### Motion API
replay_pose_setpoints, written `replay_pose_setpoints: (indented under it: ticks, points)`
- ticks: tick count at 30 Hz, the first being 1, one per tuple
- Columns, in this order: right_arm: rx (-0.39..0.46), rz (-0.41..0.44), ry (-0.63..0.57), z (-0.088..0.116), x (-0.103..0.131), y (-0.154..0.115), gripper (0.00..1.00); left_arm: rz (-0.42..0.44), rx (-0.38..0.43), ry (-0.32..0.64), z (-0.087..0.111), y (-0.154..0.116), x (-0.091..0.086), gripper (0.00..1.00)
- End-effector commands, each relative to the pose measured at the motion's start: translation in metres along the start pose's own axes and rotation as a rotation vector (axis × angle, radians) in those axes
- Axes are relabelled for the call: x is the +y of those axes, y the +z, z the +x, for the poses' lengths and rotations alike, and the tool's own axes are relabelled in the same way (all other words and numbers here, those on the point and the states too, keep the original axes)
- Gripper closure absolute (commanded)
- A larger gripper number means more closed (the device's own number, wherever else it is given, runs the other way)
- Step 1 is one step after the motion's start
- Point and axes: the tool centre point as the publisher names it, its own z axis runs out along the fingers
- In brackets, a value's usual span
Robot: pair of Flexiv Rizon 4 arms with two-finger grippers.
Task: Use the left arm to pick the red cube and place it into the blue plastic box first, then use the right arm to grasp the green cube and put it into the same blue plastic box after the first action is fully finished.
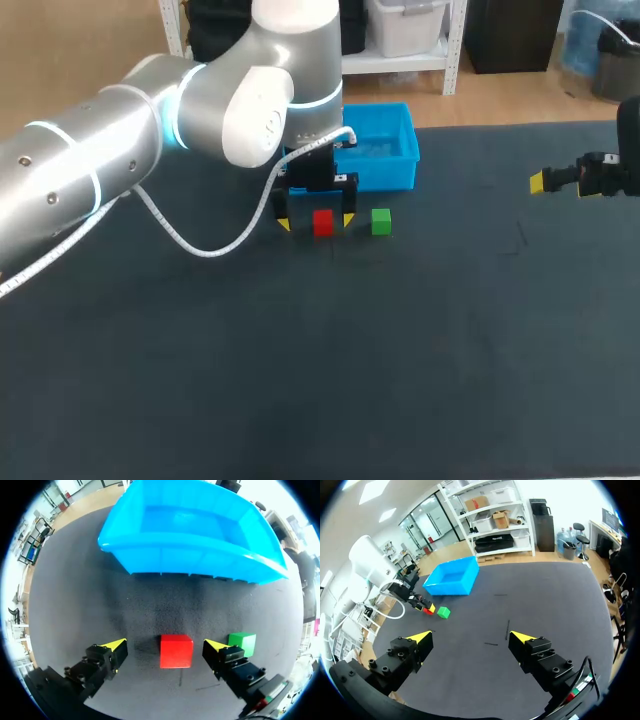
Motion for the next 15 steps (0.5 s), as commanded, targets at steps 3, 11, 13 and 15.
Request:
replay_pose_setpoints:
  ticks: [3,11,13,15]
  points:
    - [0.001,-0.001,0.000,-0.0001,-0.0004,-0.0003,0.00,-0.003,-0.012,0.000,-0.0004,0.0029,-0.0005,0.00]
    - [0.001,-0.001,0.000,-0.0001,-0.0004,-0.0003,0.00,-0.006,-0.014,-0.003,-0.0030,0.0062,-0.0007,0.00]
    - [0.001,-0.001,0.000,-0.0001,-0.0004,-0.0003,0.00,-0.004,-0.013,-0.004,-0.0032,0.0079,-0.0006,0.54]
    - [0.001,-0.001,0.000,-0.0001,-0.0004,-0.0003,0.00,-0.003,-0.012,-0.001,-0.0033,0.0092,-0.0012,0.76]
